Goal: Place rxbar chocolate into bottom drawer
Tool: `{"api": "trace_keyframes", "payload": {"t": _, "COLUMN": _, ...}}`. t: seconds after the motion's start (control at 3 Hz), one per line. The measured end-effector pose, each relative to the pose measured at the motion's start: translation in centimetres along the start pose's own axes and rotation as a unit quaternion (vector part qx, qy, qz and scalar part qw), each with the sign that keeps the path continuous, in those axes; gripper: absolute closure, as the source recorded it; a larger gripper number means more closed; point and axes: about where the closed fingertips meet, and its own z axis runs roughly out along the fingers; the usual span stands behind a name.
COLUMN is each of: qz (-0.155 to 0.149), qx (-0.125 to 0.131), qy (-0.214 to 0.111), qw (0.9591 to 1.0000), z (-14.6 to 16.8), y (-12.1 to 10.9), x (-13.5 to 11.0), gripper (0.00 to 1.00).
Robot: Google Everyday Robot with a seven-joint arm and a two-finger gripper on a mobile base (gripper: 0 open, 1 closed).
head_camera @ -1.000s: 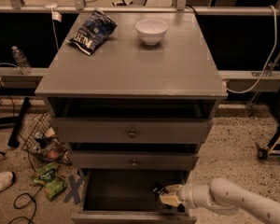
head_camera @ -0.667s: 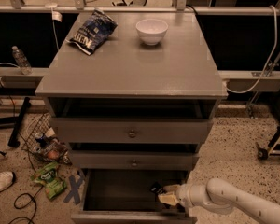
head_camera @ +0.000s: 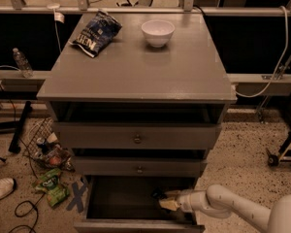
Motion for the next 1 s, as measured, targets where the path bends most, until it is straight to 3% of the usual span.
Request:
{"api": "trace_keyframes", "payload": {"t": 0.33, "qz": 0.005, "qx": -0.019, "qy": -0.002, "qw": 0.9998, "z": 1.77, "y": -0.69, "x": 0.26, "gripper": 0.82}}
{"api": "trace_keyframes", "payload": {"t": 1.0, "qz": 0.005, "qx": -0.024, "qy": -0.003, "qw": 0.9997, "z": 2.22, "y": -0.55, "x": 0.21, "gripper": 0.3}}
